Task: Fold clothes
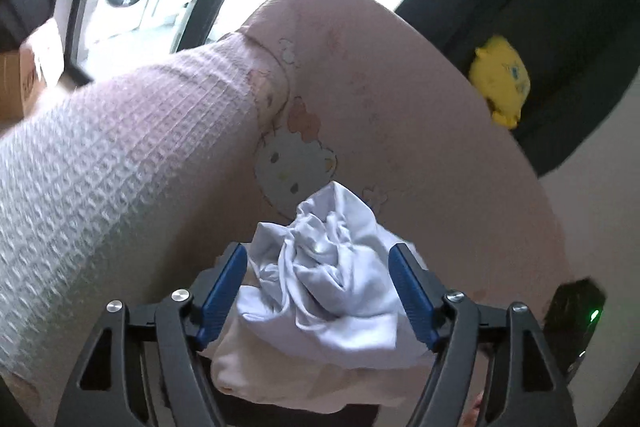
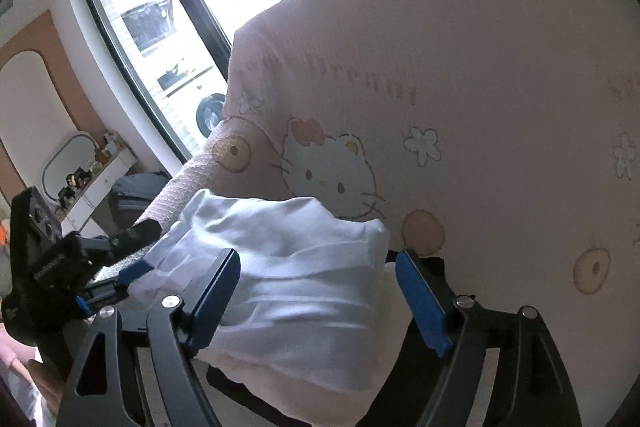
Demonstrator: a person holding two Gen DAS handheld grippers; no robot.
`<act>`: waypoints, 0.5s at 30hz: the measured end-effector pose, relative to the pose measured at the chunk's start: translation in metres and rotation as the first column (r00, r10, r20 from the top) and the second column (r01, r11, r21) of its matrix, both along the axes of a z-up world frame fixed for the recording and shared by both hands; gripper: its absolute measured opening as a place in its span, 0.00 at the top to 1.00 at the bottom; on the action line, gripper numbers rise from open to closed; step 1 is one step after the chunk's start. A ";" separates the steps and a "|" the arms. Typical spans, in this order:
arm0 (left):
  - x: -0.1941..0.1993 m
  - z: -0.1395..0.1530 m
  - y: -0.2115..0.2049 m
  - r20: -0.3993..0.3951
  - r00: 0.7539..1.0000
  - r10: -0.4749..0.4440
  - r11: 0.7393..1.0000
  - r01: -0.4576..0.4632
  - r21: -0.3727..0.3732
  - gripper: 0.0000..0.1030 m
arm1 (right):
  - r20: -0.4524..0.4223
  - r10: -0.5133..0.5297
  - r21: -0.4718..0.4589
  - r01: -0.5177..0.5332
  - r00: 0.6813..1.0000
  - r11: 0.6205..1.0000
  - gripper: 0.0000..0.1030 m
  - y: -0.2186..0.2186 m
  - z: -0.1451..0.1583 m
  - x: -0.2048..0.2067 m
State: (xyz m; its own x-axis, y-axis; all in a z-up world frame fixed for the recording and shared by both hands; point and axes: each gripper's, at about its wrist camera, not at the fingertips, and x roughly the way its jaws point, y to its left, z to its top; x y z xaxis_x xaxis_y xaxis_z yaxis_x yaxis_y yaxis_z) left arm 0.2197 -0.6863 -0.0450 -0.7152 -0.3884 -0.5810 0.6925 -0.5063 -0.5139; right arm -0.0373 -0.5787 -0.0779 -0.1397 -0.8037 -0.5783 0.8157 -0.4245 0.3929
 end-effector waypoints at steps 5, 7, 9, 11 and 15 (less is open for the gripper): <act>-0.024 0.002 0.024 0.196 0.979 -0.064 0.988 0.090 -0.123 0.30 | -0.027 0.016 0.039 -0.015 1.000 0.999 0.22 -0.006 0.000 0.004; -0.028 0.004 0.041 0.240 0.968 -0.077 0.976 0.123 -0.182 0.30 | -0.036 0.023 0.048 -0.022 0.999 0.999 0.22 -0.003 0.001 0.007; -0.023 0.008 0.056 0.254 0.964 -0.081 0.965 0.140 -0.223 0.30 | -0.043 0.026 0.053 -0.024 0.999 0.998 0.22 0.002 0.004 0.011; -0.019 0.011 0.072 0.270 0.960 -0.078 0.955 0.150 -0.257 0.30 | -0.053 0.034 0.059 -0.031 0.998 0.998 0.22 0.009 0.009 0.016; -0.006 0.017 0.094 0.256 0.965 -0.053 0.958 0.122 -0.259 0.30 | -0.072 0.039 0.059 -0.035 0.997 0.998 0.22 0.028 0.023 0.025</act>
State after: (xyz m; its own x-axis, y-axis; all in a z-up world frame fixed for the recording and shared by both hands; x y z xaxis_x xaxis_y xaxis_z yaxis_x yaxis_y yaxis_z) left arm 0.2139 -0.5923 -0.0277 -0.6032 -0.4973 -0.6236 0.7257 -0.6665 -0.1705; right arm -0.0118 -0.5503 -0.0552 -0.1540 -0.7749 -0.6130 0.8570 -0.4135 0.3074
